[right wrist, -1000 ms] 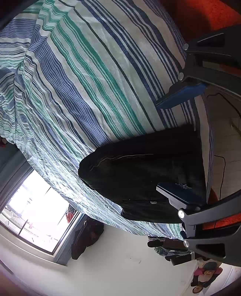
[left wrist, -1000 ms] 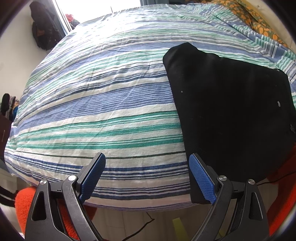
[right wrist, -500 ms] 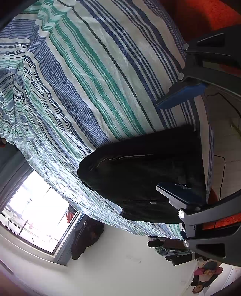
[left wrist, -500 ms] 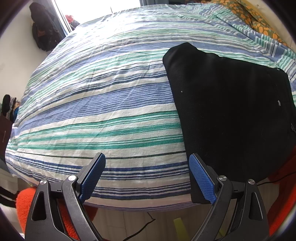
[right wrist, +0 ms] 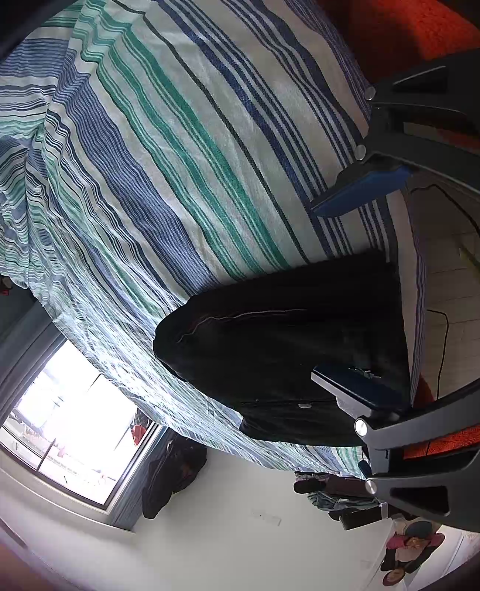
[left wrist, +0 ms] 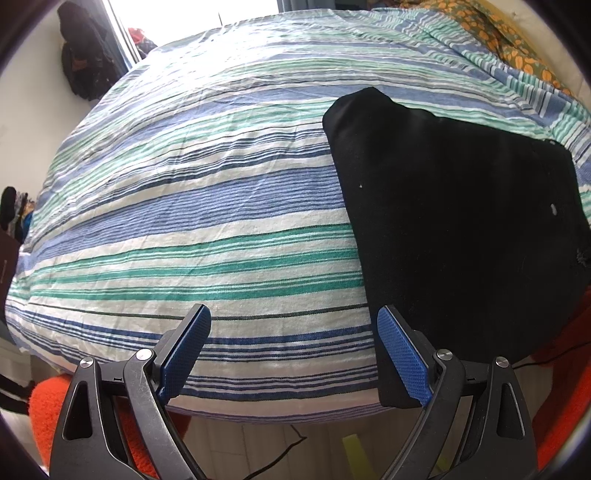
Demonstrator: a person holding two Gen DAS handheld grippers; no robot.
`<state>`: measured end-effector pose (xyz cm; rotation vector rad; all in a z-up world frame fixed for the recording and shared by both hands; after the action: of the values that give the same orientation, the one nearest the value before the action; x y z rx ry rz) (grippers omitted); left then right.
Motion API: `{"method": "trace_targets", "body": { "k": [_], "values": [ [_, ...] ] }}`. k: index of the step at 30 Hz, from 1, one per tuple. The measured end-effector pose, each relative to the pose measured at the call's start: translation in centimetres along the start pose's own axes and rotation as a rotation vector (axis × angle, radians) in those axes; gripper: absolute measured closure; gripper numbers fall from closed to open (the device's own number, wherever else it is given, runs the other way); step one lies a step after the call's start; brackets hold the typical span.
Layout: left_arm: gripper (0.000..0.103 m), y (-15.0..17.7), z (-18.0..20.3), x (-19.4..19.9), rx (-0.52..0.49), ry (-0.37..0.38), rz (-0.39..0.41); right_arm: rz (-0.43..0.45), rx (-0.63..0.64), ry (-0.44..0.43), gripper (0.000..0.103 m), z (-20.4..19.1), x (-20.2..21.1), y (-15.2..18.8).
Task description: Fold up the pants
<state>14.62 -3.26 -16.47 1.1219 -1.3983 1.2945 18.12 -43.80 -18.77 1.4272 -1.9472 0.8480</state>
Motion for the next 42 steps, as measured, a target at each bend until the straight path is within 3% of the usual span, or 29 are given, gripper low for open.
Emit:
{"method": "trace_targets", "body": {
  "k": [3,5,10,12,14,15,16,17,18,20,24,28,34,36,38,39,40,42],
  "values": [
    [0.010,-1.5,-1.3,-0.4,0.031,0.276,-0.053,0.016,-0.066,-0.122,0.022,1.5,1.2,-1.7],
    [0.009,-2.8,-0.8,-1.1,0.010,0.370,-0.094,-0.042,-0.049,-0.140,0.016,1.7,0.9,-3.4],
    [0.009,-5.2,3.4,-3.4,-0.171,0.333,-0.179,-0.326,0.150,-0.083,0.016,-1.5,-4.3,-5.3],
    [0.006,-5.6,3.9,-4.1,-0.165,0.310,-0.191,-0.386,0.229,0.003,0.016,-2.8,-6.0,-5.2],
    [0.008,-5.8,3.6,-4.2,-0.106,0.355,-0.211,-0.429,0.281,0.039,0.016,-3.7,-7.1,-5.1],
    [0.029,-5.8,3.3,-4.2,-0.082,0.396,-0.222,-0.455,0.293,0.021,0.023,-4.2,-7.4,-5.0],
    [0.039,-5.8,3.1,-3.8,-0.073,0.398,-0.220,-0.463,0.314,0.036,0.034,-4.8,-7.4,-4.8],
    [0.064,-5.7,3.1,-3.0,-0.085,0.374,-0.203,-0.460,0.342,0.052,0.048,-5.3,-7.2,-4.6],
    [0.081,-5.7,3.2,-2.1,-0.106,0.359,-0.185,-0.452,0.366,0.057,0.051,-6.0,-7.0,-4.3],
    [0.084,-5.7,3.4,0.2,-0.154,0.359,-0.144,-0.425,0.422,0.069,0.067,-7.8,-6.0,-3.9],
    [0.084,-6.9,2.8,5.3,-0.185,0.412,-0.040,-0.368,0.544,0.078,0.071,-12.8,-4.2,-3.9],
    [0.084,-10.7,0.3,10.5,-0.163,0.380,0.116,-0.279,0.650,0.052,0.072,-19.0,-2.9,-5.6],
    [0.081,-18.0,-5.8,12.3,-0.059,0.294,0.269,-0.138,0.642,0.012,0.070,-23.8,-4.9,-14.0],
    [0.065,-19.6,-7.5,10.1,-0.020,0.222,0.276,-0.104,0.630,0.047,0.065,-23.7,-6.4,-16.2],
    [0.056,-19.5,-8.4,7.0,0.031,0.080,0.262,-0.123,0.570,0.137,0.047,-22.3,-8.4,-18.0],
    [0.055,-18.8,-8.8,5.5,0.040,0.013,0.238,-0.114,0.548,0.244,0.040,-21.4,-8.8,-18.6],
    [0.055,-18.3,-8.5,3.9,0.033,-0.019,0.210,-0.095,0.547,0.341,0.036,-20.5,-8.8,-18.4],
    [0.050,-15.5,-8.5,2.5,0.010,-0.025,0.194,-0.059,0.568,0.425,0.036,-18.8,-7.8,-16.6]
  ]
}}
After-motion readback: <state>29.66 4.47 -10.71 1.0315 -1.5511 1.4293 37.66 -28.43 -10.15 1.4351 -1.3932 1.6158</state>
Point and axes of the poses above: each gripper's, at about its wrist camera, not at the fingertips, and x roughly against the way its jaws point, z to its right, y to its underside, the point moved 1 cm from there along -x, roughly the way its jaws point, and after that the axes turned 15 degrees about -z, right-handed, at the moved point
